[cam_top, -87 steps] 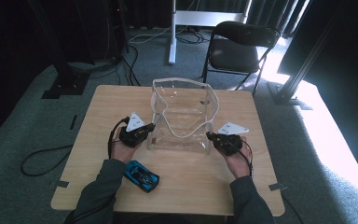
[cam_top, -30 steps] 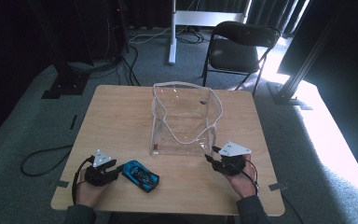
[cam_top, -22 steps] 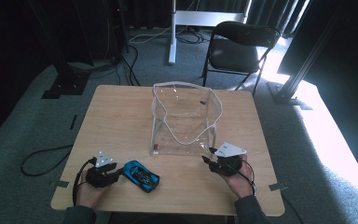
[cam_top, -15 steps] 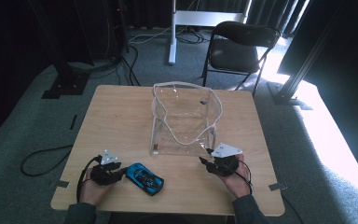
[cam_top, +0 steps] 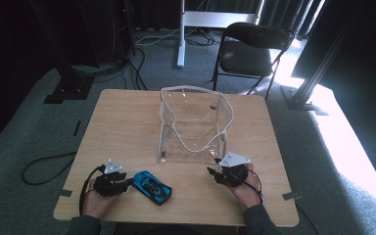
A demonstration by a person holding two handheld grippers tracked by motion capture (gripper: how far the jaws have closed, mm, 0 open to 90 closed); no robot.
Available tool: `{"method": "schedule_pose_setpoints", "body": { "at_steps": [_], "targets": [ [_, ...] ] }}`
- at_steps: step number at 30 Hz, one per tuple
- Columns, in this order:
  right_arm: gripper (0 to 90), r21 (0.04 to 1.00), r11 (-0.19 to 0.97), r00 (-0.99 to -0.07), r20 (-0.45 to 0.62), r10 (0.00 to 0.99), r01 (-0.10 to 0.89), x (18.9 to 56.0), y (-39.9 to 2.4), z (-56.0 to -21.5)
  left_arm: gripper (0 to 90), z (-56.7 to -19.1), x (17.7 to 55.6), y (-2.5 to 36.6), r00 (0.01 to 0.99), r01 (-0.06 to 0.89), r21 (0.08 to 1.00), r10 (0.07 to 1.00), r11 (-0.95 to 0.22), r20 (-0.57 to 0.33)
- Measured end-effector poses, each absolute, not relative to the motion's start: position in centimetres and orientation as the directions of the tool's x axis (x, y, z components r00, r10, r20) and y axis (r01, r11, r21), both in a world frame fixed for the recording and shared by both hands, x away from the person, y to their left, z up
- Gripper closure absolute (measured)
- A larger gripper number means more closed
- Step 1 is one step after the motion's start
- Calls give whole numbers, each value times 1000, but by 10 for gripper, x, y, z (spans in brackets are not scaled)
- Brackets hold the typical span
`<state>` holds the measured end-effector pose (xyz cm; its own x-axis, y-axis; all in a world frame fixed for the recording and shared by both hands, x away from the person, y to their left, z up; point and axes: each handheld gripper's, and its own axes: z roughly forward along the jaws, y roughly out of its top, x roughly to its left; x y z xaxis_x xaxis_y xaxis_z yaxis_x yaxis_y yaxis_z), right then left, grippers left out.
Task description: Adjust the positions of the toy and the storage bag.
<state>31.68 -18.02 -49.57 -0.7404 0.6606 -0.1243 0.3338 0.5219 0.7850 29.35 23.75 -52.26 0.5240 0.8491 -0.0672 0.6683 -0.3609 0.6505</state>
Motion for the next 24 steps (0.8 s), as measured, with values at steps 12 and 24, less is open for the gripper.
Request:
{"method": "schedule_pose_setpoints", "body": {
  "at_steps": [12, 24],
  "targets": [
    [519, 785, 518, -734, -124, 668, 339, 316, -186, -497, 579, -527, 275, 242, 536, 693, 616, 839, -376, -90],
    [478, 762, 560, -795, -101, 598, 324, 311, -159, -506, 475, -528, 265, 210, 611, 641, 612, 791, -463, -41]
  ]
}}
